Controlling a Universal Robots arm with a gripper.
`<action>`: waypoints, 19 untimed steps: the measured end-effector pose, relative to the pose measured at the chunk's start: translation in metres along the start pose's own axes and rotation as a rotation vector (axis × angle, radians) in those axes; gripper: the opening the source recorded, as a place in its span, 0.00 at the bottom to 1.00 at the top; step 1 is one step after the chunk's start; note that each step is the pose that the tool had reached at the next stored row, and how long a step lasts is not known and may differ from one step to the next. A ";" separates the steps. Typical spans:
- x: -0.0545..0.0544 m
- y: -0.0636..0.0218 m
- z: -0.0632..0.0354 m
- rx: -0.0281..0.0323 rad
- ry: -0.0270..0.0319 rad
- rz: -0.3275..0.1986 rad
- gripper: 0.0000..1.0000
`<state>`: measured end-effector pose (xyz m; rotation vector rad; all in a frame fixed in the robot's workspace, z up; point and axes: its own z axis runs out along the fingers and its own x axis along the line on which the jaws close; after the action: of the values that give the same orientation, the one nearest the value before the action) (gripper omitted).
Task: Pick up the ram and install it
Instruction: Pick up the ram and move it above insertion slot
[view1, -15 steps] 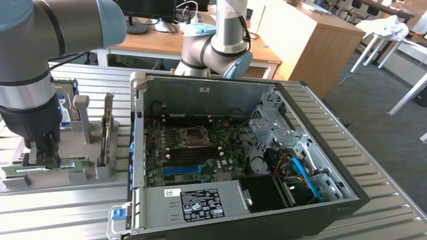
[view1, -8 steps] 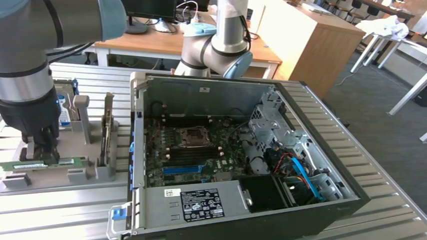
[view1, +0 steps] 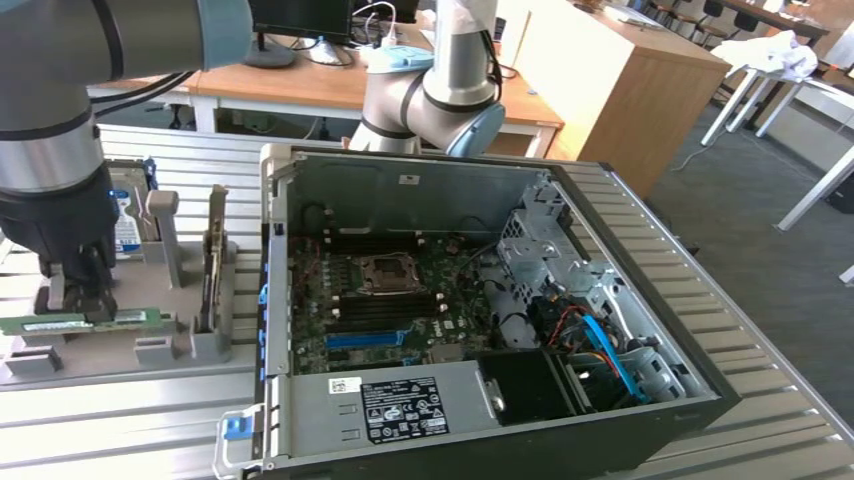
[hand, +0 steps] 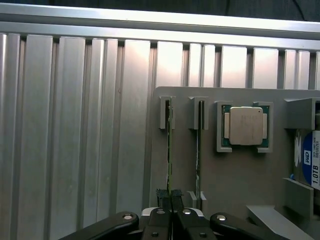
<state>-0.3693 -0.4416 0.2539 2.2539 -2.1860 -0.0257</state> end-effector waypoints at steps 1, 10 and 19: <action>0.000 0.0000 -0.0009 0.0000 0.0000 0.001 0.12; 0.000 0.0001 -0.0127 0.0000 0.0000 0.005 0.12; 0.000 0.0001 -0.0242 0.0003 -0.0003 0.023 0.12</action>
<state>-0.3691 -0.4416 0.2782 2.2286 -2.2121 -0.0257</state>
